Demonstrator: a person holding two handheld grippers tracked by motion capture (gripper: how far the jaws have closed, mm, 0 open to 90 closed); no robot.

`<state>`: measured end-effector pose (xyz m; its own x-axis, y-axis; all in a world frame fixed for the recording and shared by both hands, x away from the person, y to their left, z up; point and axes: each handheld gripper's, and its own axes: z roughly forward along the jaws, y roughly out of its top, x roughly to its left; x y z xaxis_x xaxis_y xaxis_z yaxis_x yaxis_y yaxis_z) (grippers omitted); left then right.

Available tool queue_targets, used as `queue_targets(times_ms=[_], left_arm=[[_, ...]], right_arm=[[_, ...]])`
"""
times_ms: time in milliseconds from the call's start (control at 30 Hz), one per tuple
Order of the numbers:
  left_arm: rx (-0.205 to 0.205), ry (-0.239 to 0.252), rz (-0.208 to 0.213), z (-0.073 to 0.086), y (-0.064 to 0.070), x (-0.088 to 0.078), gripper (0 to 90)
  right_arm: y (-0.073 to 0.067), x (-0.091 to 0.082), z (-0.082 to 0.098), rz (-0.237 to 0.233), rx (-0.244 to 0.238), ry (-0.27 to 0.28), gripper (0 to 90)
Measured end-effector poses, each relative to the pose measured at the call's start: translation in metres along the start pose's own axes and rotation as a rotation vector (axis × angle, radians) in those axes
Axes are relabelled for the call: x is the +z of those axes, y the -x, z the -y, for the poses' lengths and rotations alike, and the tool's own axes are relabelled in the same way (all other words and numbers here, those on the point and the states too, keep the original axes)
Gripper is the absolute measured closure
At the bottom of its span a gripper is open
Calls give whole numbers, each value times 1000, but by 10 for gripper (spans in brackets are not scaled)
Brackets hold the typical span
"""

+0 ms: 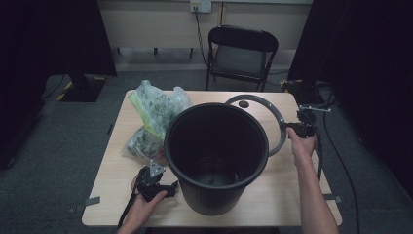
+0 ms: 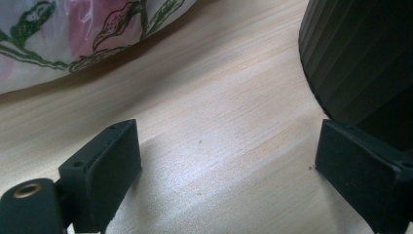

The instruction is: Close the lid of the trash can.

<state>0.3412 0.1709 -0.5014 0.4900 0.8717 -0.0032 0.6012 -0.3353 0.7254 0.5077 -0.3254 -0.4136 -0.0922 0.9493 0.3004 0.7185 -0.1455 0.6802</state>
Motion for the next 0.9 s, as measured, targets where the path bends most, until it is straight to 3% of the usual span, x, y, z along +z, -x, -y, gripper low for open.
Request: queue_targets(times_ms=[267,533,900], left_arm=[[0,0,0,0,0,0,88],[0,0,0,0,0,0,88],[4,0,-3,0,0,0,88]], right_arm=[[-6,0,-14,-7,8,19,793],[-11,-7,-27,-69,40,43,793],[-17,-20,-42,-93,77,100,793]])
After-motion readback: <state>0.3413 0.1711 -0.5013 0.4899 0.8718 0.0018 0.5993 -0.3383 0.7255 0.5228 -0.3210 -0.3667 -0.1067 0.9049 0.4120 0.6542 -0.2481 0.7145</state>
